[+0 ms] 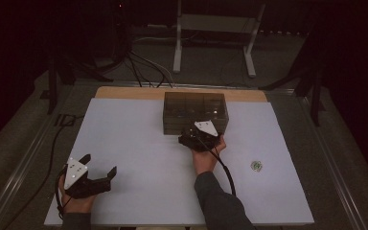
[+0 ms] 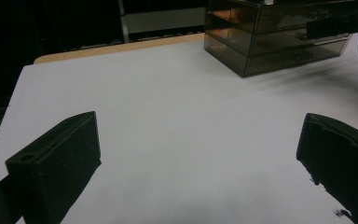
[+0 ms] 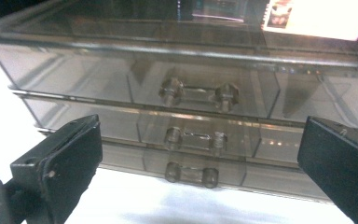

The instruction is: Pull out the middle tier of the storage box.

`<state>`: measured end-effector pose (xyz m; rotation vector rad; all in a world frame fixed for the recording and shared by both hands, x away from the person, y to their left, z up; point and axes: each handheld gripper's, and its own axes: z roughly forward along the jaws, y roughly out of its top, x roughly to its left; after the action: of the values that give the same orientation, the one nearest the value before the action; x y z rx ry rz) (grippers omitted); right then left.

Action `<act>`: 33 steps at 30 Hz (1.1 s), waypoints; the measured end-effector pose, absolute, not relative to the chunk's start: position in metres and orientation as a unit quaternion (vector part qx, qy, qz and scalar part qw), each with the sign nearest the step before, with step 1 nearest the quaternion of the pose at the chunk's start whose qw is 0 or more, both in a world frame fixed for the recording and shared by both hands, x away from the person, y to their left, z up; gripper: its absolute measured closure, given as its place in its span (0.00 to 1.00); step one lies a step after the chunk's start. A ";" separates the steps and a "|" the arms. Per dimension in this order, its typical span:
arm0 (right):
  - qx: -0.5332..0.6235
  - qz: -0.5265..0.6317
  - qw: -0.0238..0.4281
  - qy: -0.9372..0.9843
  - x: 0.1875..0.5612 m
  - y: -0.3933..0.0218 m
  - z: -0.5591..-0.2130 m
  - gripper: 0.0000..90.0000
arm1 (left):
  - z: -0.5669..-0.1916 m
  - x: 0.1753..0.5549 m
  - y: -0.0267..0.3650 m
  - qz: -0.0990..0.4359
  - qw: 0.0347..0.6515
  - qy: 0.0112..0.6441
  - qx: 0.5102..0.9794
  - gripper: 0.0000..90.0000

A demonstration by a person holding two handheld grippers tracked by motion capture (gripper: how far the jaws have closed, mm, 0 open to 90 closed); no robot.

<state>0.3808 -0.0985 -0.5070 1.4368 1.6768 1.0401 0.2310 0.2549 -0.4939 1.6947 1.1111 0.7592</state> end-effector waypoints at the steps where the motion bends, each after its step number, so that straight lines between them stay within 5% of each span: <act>1: 0.555 0.398 0.344 0.645 0.381 -0.098 -0.508 0.03 | -0.494 0.231 0.255 0.310 0.470 0.453 0.692 0.01; 14: 0.564 0.364 0.384 0.634 0.379 -0.089 -0.515 0.46 | -0.494 0.231 0.255 0.310 0.469 0.453 0.692 0.01; 33: 0.586 0.366 0.361 0.627 0.379 -0.083 -0.519 0.62 | -0.494 0.231 0.255 0.310 0.469 0.453 0.692 0.01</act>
<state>0.3790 -0.0832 -0.5189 1.5091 1.6164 0.9426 0.2306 0.2549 -0.4941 1.6954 1.1115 0.7601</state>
